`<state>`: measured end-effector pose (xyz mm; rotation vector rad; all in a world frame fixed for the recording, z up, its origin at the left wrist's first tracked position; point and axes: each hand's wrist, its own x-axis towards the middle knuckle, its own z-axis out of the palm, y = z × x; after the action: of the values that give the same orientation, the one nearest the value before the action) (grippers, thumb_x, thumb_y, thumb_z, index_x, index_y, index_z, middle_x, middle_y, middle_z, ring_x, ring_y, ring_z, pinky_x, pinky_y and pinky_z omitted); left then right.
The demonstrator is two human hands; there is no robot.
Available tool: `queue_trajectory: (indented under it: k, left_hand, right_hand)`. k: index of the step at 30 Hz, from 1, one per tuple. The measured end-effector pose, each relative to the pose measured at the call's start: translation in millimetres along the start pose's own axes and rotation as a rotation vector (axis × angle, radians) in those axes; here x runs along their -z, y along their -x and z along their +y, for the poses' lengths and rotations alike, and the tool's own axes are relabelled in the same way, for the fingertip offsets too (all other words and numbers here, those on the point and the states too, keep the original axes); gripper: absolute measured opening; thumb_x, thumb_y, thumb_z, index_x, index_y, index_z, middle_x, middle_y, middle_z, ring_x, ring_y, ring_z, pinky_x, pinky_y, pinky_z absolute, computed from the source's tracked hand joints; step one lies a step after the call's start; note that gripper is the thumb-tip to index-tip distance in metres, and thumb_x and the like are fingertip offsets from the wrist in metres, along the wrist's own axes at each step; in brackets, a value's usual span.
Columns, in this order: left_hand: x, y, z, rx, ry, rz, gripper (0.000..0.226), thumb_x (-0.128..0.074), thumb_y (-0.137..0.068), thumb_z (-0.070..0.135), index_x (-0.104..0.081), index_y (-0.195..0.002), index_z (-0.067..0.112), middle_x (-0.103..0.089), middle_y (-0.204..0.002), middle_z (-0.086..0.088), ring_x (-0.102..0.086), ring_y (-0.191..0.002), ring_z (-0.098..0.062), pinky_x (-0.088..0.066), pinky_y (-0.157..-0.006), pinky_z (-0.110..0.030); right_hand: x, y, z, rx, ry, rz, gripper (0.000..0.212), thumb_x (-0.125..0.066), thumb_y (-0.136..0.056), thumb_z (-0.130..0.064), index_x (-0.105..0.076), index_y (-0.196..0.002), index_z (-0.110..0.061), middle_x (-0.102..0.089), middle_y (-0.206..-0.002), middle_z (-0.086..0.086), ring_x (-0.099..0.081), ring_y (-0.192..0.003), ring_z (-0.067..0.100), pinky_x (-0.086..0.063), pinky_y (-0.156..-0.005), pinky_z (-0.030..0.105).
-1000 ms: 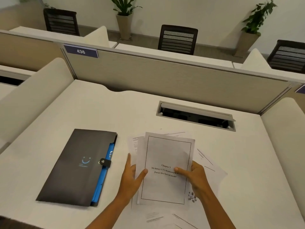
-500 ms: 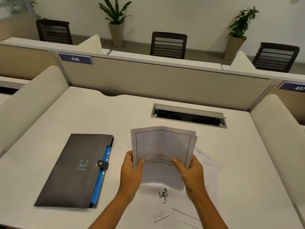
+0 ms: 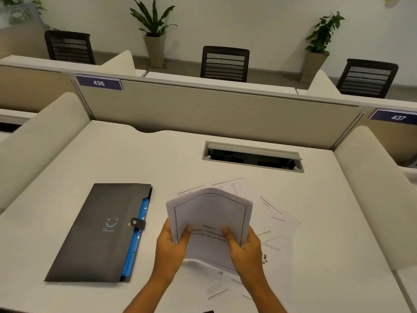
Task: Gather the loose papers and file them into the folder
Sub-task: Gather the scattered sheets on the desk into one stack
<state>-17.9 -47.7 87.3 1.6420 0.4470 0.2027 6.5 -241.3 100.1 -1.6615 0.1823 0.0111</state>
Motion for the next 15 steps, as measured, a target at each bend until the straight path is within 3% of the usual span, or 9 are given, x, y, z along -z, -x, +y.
queue_trajectory:
  k: [3, 5, 6, 8, 11, 13, 14, 15]
  left_hand:
    - [16, -6, -7, 0.027, -0.049, 0.006, 0.028, -0.071, -0.090, 0.042, -0.060, -0.114, 0.048, -0.074, -0.104, 0.027, -0.072, -0.096, 0.001, -0.060, -0.062, -0.013]
    - [25, -5, -18, 0.072, -0.120, 0.021, 0.024, -0.069, -0.085, 0.049, -0.060, -0.108, 0.048, -0.077, -0.092, 0.019, -0.076, -0.084, -0.009, -0.057, -0.052, -0.012]
    - [29, -4, -24, 0.101, -0.153, 0.032, 0.027, -0.067, -0.084, 0.051, -0.061, -0.109, 0.044, -0.075, -0.089, 0.016, -0.076, -0.078, -0.012, -0.057, -0.050, -0.013]
    - [37, 0, -39, 0.159, -0.192, 0.044, 0.036, -0.065, -0.083, 0.052, -0.060, -0.115, 0.035, -0.072, -0.097, 0.015, -0.074, -0.085, -0.012, -0.062, -0.059, -0.021]
    - [46, 4, -61, 0.235, -0.216, 0.080, 0.037, -0.068, -0.091, 0.039, -0.062, -0.123, 0.022, -0.072, -0.100, 0.004, -0.072, -0.091, -0.019, -0.063, -0.071, -0.034]
    - [52, 6, -71, 0.276, -0.225, 0.122, 0.039, -0.069, -0.094, 0.034, -0.062, -0.128, 0.016, -0.072, -0.102, -0.003, -0.071, -0.091, -0.022, -0.062, -0.072, -0.037]
    - [55, 7, -74, 0.290, -0.220, 0.142, 0.040, -0.069, -0.095, 0.033, -0.063, -0.130, 0.015, -0.073, -0.104, -0.005, -0.071, -0.093, -0.023, -0.062, -0.075, -0.039]
    - [57, 8, -77, 0.300, -0.214, 0.160, 0.041, -0.069, -0.095, 0.032, -0.063, -0.131, 0.015, -0.073, -0.107, -0.006, -0.071, -0.097, -0.026, -0.062, -0.080, -0.044]
  right_hand:
    - [-4, 0, 2, -0.024, 0.016, -0.109, 0.026, -0.077, -0.084, -0.054, -0.066, -0.106, -0.063, -0.075, -0.108, -0.027, -0.074, -0.100, -0.002, -0.063, -0.067, 0.015]
    - [-3, -2, 8, -0.109, 0.064, -0.221, 0.021, -0.070, -0.082, -0.069, -0.067, -0.102, -0.065, -0.077, -0.104, -0.027, -0.076, -0.096, -0.001, -0.063, -0.068, 0.017]
    - [-1, -5, 12, -0.139, 0.097, -0.264, 0.025, -0.064, -0.080, -0.078, -0.069, -0.097, -0.059, -0.078, -0.098, -0.024, -0.077, -0.090, 0.000, -0.062, -0.068, 0.017]
    - [7, -13, 21, -0.200, 0.185, -0.308, 0.045, -0.052, -0.080, -0.085, -0.070, -0.085, -0.045, -0.076, -0.084, -0.017, -0.072, -0.076, 0.005, -0.056, -0.067, 0.019]
    - [23, -31, 37, -0.245, 0.260, -0.273, 0.050, -0.043, -0.092, -0.071, -0.077, -0.090, -0.035, -0.081, -0.088, -0.009, -0.076, -0.082, 0.008, -0.059, -0.073, 0.024]
    - [40, -49, 49, -0.156, 0.459, -0.169, 0.036, -0.053, -0.100, -0.059, -0.074, -0.099, -0.030, -0.079, -0.094, -0.009, -0.074, -0.093, 0.007, -0.058, -0.080, 0.031]
    - [49, -58, 57, -0.122, 0.590, -0.101, 0.029, -0.061, -0.099, -0.053, -0.072, -0.108, -0.027, -0.076, -0.106, -0.010, -0.072, -0.104, 0.011, -0.058, -0.085, 0.036]
    - [57, -67, 63, -0.115, 0.741, -0.038, 0.037, -0.067, -0.096, -0.050, -0.068, -0.121, -0.024, -0.071, -0.122, -0.005, -0.066, -0.118, 0.020, -0.057, -0.094, 0.042]
